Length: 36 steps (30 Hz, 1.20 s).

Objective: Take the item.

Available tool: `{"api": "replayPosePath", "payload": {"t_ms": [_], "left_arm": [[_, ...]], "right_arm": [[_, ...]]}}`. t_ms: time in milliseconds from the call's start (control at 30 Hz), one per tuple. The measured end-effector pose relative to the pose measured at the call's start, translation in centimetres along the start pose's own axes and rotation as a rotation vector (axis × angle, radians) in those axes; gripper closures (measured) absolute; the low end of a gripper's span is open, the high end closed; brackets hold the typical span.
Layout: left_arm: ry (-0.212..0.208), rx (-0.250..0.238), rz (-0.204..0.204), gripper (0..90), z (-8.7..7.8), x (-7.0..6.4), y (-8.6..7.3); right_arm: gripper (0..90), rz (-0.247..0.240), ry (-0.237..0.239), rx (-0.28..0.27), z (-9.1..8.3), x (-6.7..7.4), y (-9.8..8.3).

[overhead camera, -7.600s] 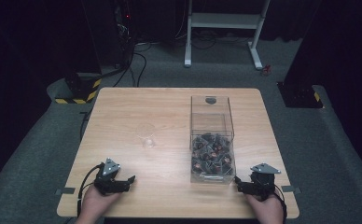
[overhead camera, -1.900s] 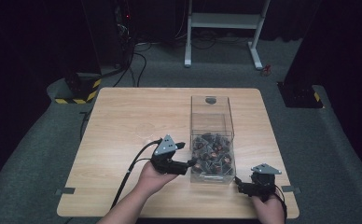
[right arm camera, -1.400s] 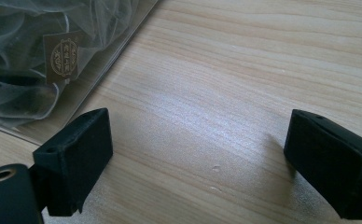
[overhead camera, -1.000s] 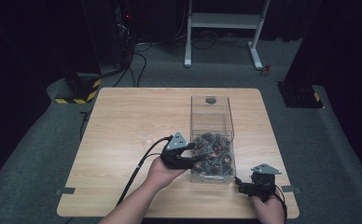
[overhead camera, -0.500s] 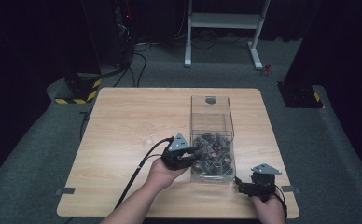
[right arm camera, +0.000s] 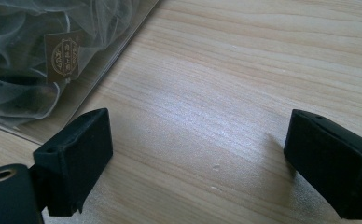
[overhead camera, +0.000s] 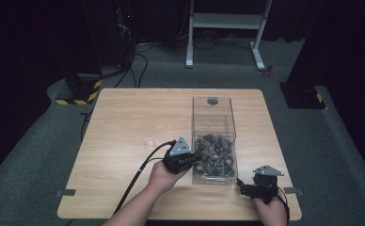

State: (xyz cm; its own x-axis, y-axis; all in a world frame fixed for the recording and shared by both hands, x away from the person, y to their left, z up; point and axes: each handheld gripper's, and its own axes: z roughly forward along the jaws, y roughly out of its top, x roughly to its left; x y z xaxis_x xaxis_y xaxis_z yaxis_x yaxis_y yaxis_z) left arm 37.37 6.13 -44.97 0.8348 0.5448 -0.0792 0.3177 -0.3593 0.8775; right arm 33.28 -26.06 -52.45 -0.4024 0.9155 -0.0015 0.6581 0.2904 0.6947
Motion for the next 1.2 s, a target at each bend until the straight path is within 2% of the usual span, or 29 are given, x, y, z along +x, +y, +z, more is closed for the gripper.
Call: {"api": "replayPosePath", "payload": {"t_ms": [133,667,967,1200], "left_arm": [[-0.010,-0.015,-0.020,89.3,-0.2,0.1,0.0],[-0.011,-0.082,-0.031,89.7,-1.3,0.1,0.5],[0.001,-0.125,-0.050,89.8,-2.5,0.5,0.8],[0.016,-0.138,-0.056,89.9,-3.4,1.0,0.7]], "right_arm": [[7.7,0.000,0.000,0.000,0.0,0.0,0.0],[7.7,-0.001,0.000,0.000,0.0,0.0,0.0],[7.7,-0.001,-0.001,0.000,0.0,0.0,0.0],[7.7,-0.002,-0.001,0.000,0.0,0.0,0.0]]}}
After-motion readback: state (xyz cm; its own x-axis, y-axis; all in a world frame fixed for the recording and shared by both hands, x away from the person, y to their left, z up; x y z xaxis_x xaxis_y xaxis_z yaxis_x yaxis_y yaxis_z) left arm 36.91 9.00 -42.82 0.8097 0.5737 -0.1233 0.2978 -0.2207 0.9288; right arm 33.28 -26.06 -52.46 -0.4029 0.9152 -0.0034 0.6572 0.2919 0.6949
